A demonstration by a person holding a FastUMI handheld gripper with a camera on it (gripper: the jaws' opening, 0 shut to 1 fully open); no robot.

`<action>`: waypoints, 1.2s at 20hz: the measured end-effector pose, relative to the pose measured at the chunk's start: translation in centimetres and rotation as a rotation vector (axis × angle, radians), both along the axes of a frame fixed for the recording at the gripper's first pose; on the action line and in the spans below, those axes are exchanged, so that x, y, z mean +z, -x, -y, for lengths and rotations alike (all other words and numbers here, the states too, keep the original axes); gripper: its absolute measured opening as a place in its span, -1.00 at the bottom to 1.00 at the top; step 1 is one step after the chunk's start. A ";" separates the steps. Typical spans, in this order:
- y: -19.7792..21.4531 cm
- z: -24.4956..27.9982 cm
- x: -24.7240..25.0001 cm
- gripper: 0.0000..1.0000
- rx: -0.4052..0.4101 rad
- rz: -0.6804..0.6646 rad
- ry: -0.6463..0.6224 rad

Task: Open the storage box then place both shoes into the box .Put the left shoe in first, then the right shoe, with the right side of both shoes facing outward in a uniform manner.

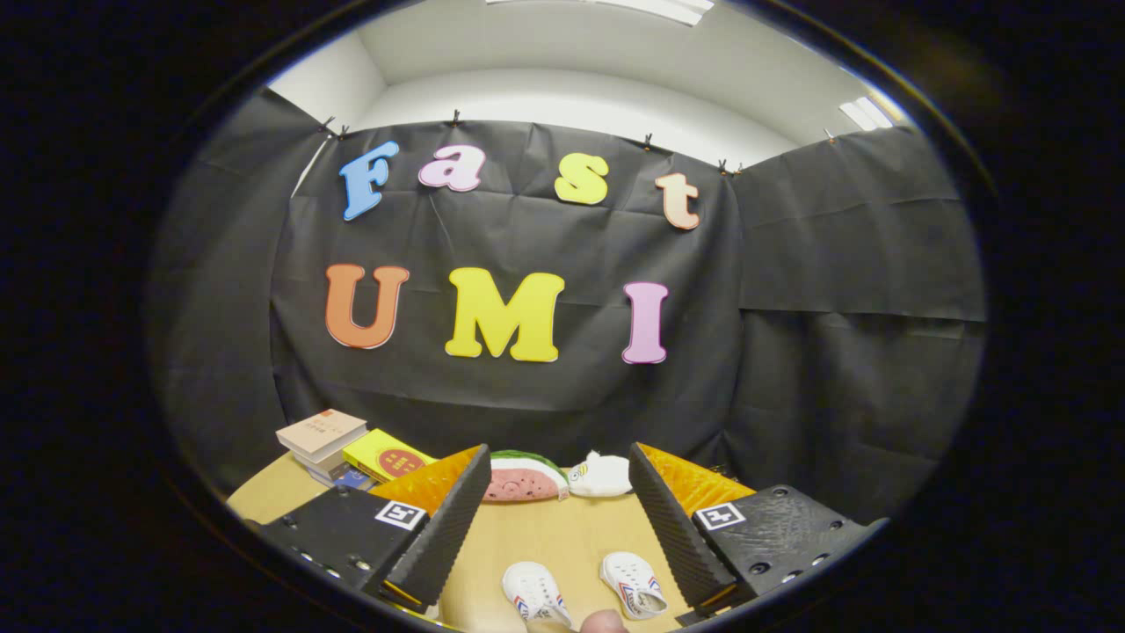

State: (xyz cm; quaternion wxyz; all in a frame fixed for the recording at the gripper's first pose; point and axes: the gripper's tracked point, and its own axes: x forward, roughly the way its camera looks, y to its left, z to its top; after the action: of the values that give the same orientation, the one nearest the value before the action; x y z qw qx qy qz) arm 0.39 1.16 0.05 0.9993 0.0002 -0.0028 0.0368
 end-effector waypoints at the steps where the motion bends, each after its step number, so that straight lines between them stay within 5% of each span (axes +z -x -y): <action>1: 0.0 0.1 -0.2 0.90 0.002 -0.001 -0.004; 14: 0.0 -0.6 -2.4 0.90 0.110 -0.051 -0.042; 24: 1.0 -6.0 -10.9 0.91 0.358 -0.246 -0.112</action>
State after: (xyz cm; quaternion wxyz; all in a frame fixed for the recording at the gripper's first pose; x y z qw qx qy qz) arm -0.64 7.15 -10.83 0.9682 0.0606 0.1171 0.2128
